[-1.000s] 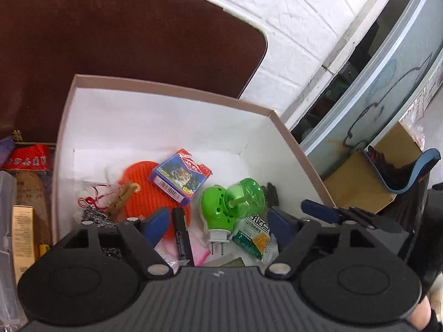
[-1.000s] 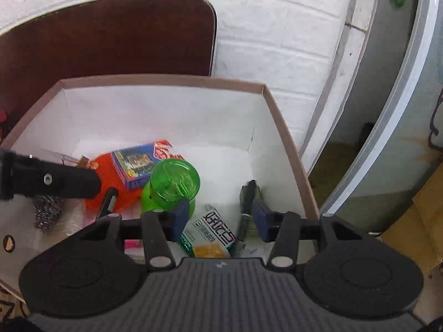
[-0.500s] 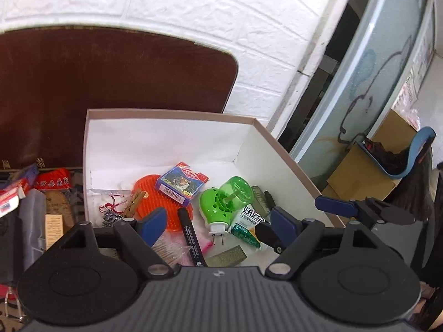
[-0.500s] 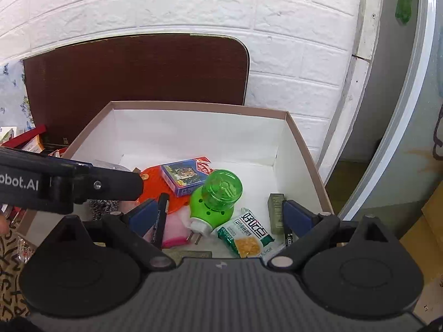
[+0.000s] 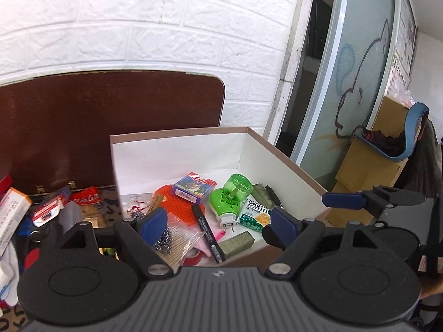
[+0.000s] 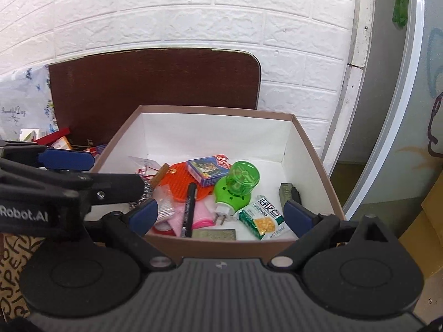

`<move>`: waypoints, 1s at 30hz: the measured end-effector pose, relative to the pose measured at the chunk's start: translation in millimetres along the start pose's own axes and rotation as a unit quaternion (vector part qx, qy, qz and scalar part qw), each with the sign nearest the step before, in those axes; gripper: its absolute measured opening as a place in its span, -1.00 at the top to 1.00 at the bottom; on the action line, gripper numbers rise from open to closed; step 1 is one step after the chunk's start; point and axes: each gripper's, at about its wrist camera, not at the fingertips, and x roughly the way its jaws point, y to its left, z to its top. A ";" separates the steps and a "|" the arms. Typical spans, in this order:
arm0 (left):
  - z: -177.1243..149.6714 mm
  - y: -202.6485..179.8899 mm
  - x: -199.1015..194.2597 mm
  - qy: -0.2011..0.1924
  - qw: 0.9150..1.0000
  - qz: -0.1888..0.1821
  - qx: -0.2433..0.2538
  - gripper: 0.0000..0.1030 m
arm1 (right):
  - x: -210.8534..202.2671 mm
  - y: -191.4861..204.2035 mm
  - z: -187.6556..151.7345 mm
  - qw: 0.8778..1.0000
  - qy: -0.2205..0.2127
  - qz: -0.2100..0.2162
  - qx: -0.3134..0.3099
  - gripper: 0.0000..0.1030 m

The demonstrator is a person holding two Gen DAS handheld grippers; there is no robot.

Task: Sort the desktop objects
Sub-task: 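Withdraw both tools away from the cardboard box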

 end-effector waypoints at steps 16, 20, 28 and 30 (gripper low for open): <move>-57.1 -17.5 -69.2 -0.012 0.999 0.036 0.005 -0.84 | -49.8 39.9 -63.2 0.999 0.007 -0.022 0.036 -0.85; -72.1 -16.5 -76.6 -0.010 0.998 0.053 0.015 -0.84 | -50.8 53.7 -80.9 0.999 0.020 -0.027 0.040 -0.85; -87.1 -0.8 -84.7 0.003 0.997 0.082 -0.013 -0.84 | -48.1 77.2 -92.4 0.999 0.035 -0.017 0.023 -0.85; -89.3 2.1 -86.6 0.003 0.997 0.078 -0.016 -0.84 | -47.8 79.9 -93.0 0.999 0.036 -0.014 0.022 -0.85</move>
